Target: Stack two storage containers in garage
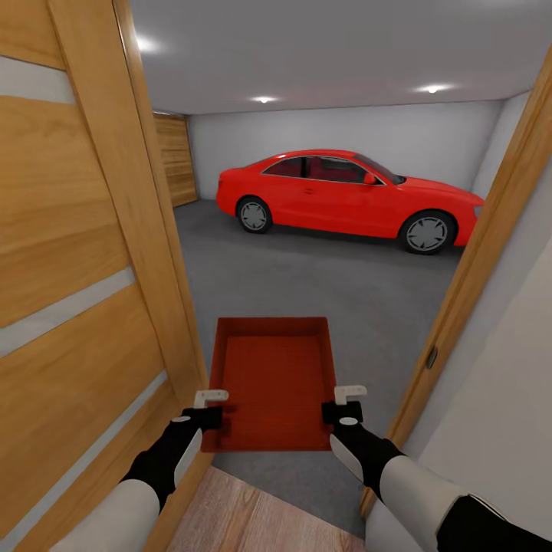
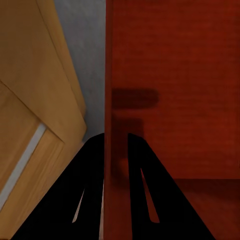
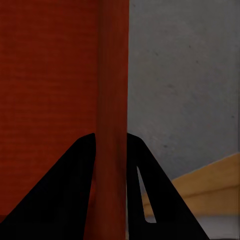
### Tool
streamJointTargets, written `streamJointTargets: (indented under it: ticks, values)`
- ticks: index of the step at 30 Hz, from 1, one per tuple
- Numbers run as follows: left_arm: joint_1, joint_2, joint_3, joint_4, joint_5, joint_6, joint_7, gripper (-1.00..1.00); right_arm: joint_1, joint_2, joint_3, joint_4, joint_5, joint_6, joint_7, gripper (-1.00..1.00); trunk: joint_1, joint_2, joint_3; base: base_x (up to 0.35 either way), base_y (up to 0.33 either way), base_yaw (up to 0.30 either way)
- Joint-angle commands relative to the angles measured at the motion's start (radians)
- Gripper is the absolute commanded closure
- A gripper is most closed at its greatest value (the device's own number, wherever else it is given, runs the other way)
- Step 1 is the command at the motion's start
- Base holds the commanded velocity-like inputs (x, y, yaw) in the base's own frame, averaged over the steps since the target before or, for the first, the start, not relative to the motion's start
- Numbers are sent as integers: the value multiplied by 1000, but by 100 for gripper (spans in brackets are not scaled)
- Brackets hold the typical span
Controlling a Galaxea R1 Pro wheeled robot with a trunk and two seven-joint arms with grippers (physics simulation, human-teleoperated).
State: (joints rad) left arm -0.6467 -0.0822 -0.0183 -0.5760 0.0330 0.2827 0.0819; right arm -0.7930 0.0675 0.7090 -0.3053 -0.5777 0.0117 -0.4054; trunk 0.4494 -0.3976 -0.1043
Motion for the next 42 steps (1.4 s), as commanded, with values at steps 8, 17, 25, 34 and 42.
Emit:
streamJointTargets:
  ticks: [8, 17, 25, 34, 42]
  values:
    - [-1, 1, 2, 2, 1, 4, 3, 100, -2, -3, 4, 9, -4, 3, -13, 100, 1, -2, -2, 0, 0, 0]
    - [-1, 1, -11, 2, 8, 5, 1, 100, -2, -31, 5, 25, -3, 7, -12, 100, 1, -2, -2, 0, 0, 0]
    - [-1, 1, -11, 0, 10, 5, 1, 100, -2, -31, 5, 25, -3, 9, -11, 100, 1, -2, -2, 0, 0, 0]
    - [-1, 1, -11, 0, 10, 6, 5, 100, -2, -31, 6, 25, -2, 10, -13, 100, 1, -2, -2, 0, 0, 0]
    - [-1, 1, -10, 1, 10, 6, 9, 100, -2, -30, 6, 25, -2, 10, -16, 100, 1, -2, -2, 0, 0, 0]
